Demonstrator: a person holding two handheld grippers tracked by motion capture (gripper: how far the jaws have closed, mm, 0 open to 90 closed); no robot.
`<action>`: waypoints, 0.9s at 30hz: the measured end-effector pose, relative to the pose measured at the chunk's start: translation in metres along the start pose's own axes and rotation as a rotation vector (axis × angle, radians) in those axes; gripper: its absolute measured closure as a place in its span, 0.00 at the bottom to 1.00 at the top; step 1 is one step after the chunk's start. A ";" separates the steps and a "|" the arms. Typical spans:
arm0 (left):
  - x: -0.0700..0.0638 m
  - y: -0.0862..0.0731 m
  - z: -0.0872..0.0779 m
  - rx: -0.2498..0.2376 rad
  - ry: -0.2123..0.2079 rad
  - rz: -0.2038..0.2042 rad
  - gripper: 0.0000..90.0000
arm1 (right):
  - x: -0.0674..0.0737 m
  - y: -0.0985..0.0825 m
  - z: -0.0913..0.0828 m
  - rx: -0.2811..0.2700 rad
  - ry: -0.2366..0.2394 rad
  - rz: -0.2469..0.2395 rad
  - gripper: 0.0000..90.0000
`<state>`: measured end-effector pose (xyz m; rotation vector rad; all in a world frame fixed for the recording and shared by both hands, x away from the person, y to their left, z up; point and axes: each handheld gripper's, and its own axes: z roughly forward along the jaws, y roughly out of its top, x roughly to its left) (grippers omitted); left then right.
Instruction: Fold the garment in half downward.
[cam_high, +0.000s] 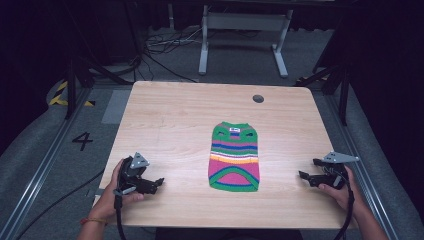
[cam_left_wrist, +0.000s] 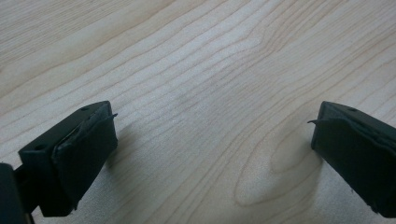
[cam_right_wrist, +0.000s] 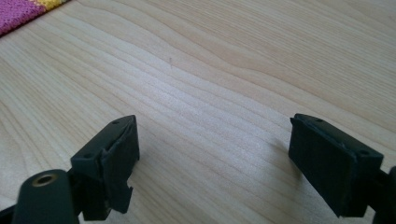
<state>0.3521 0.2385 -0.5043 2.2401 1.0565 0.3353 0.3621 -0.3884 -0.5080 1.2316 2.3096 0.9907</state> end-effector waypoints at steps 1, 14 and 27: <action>0.000 0.000 0.000 0.000 0.000 0.000 0.00 | 0.000 0.000 0.000 0.000 0.000 0.000 0.18; 0.005 -0.002 -0.002 0.002 -0.036 0.042 0.00 | 0.000 0.000 0.000 0.004 -0.005 0.005 0.16; 0.028 0.028 0.007 0.024 -0.099 0.090 0.22 | -0.007 0.025 -0.001 -0.002 0.058 -0.003 0.25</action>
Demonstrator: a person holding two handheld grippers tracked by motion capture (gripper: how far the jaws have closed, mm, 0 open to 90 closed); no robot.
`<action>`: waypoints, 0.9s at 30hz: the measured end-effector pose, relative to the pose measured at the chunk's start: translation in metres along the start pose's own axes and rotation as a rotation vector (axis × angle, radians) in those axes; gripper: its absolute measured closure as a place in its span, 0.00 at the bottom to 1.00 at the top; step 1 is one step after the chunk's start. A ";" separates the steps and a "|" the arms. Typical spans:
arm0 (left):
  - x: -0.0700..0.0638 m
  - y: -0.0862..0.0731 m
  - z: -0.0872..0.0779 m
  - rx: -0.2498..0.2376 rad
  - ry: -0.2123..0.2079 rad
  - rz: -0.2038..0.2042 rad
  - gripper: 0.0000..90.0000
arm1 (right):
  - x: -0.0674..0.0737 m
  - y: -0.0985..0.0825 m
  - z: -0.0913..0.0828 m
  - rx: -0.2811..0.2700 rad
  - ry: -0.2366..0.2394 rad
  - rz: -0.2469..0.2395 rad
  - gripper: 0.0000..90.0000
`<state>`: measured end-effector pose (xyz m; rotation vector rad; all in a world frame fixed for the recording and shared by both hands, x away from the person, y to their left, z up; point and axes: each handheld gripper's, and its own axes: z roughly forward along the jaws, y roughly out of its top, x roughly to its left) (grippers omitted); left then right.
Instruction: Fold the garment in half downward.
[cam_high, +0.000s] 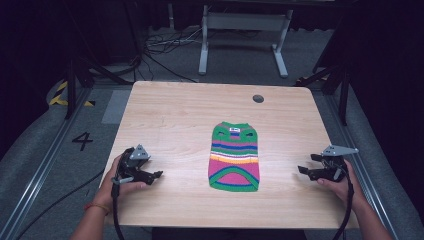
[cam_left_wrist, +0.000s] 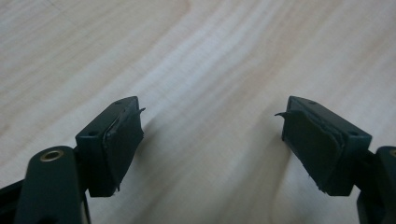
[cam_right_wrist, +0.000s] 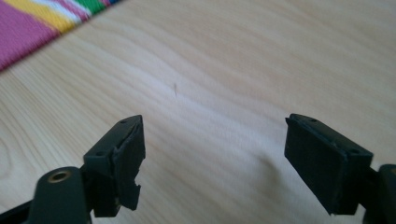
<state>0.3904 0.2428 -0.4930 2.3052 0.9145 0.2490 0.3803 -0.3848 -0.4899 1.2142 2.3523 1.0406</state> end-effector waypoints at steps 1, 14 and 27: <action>0.002 0.005 0.002 -0.018 -0.008 -0.005 0.22 | -0.001 0.005 0.000 -0.009 0.004 0.008 0.25; 0.012 0.075 0.044 -0.063 -0.018 0.016 0.27 | 0.004 0.076 0.031 0.015 0.011 -0.073 0.31; 0.019 0.115 0.080 -0.065 -0.051 -0.012 0.32 | 0.014 0.121 0.072 -0.019 0.030 -0.099 0.42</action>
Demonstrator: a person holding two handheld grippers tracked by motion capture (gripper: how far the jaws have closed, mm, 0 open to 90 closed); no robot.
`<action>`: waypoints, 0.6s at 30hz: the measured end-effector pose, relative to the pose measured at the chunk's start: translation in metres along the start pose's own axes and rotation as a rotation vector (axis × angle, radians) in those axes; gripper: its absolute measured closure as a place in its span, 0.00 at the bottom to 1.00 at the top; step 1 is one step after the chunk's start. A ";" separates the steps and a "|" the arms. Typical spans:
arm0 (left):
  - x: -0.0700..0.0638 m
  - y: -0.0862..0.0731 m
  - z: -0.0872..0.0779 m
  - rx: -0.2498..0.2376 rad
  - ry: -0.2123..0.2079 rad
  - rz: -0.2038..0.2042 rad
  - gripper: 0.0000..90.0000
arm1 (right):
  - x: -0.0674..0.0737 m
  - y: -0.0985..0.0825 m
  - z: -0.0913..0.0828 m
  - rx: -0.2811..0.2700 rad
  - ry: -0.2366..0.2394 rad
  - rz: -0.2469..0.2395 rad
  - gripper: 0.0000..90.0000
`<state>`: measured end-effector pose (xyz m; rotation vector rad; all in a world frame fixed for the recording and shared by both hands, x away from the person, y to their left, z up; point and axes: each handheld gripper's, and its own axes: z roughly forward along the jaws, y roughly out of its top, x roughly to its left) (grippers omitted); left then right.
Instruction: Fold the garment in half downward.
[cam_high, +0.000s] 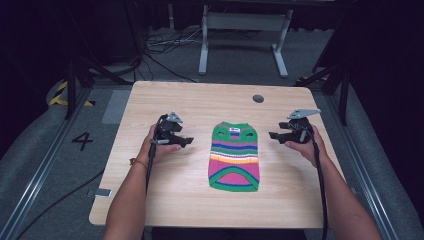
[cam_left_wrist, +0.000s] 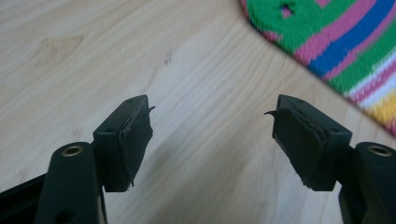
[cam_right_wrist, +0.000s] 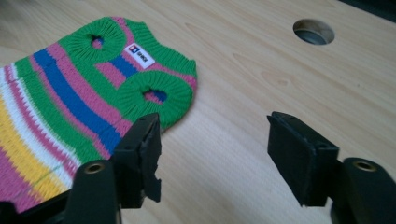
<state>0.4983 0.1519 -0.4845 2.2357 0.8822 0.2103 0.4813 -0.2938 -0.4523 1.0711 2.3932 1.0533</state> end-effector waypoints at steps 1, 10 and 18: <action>-0.001 0.006 0.003 -0.008 -0.003 0.000 0.32 | 0.001 0.003 0.004 0.001 -0.002 -0.002 0.42; -0.015 0.044 0.031 -0.042 -0.009 0.002 0.38 | 0.004 0.020 0.042 0.022 0.009 0.011 0.52; -0.018 0.062 0.053 -0.024 -0.002 0.006 0.39 | 0.010 0.027 0.062 0.013 0.030 0.028 0.56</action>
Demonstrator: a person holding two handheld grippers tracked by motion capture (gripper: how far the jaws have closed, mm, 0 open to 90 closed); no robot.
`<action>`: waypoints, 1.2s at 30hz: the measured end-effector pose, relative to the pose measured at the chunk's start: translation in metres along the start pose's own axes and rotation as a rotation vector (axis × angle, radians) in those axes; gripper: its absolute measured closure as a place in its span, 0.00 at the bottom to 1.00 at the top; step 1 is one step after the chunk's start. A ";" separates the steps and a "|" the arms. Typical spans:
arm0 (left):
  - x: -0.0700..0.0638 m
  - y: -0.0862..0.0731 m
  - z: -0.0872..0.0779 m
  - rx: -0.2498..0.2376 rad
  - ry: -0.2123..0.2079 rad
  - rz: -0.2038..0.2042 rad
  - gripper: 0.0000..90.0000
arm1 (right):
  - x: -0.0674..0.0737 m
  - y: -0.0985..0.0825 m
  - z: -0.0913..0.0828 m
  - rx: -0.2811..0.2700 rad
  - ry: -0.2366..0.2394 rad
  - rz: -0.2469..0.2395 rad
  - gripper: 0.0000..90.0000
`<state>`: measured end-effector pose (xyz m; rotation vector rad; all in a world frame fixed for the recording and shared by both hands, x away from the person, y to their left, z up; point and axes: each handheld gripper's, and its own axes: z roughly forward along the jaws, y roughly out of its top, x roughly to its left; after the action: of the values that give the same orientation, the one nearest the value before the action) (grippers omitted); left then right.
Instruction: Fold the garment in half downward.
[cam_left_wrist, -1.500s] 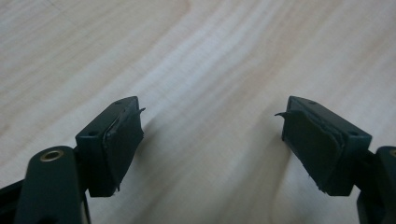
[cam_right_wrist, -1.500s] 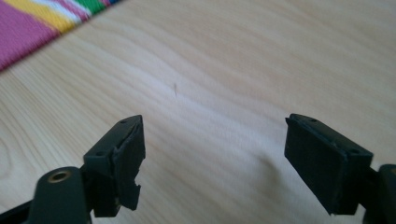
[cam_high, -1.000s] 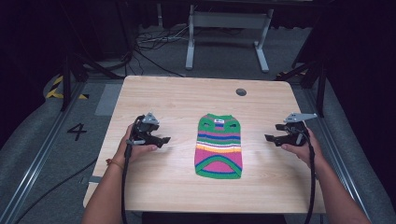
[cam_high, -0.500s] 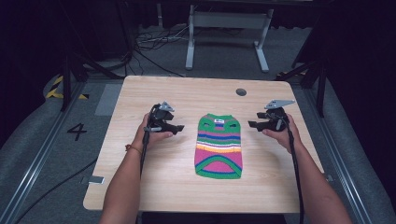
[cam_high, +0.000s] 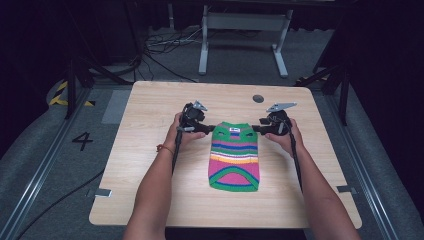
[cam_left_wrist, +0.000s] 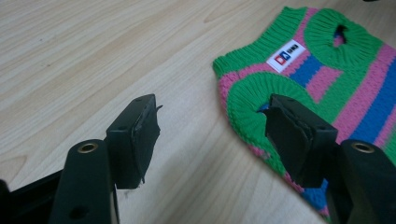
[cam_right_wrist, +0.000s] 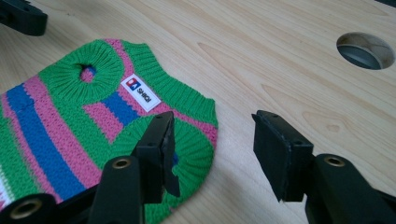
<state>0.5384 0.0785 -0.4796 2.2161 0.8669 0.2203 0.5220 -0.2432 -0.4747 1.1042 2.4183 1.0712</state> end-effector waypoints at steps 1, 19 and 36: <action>0.000 0.002 0.002 -0.003 0.002 -0.007 0.39 | 0.000 0.001 0.002 0.003 0.005 0.003 0.57; -0.002 0.013 0.046 0.015 0.057 -0.080 0.53 | 0.004 0.004 0.037 0.032 -0.024 0.030 0.63; -0.014 0.020 0.054 -0.035 0.024 -0.071 0.47 | 0.003 -0.003 0.043 0.013 -0.006 0.088 0.75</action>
<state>0.5594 0.0279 -0.5032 2.1498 0.9458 0.2265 0.5405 -0.2206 -0.5065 1.2268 2.3957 1.0782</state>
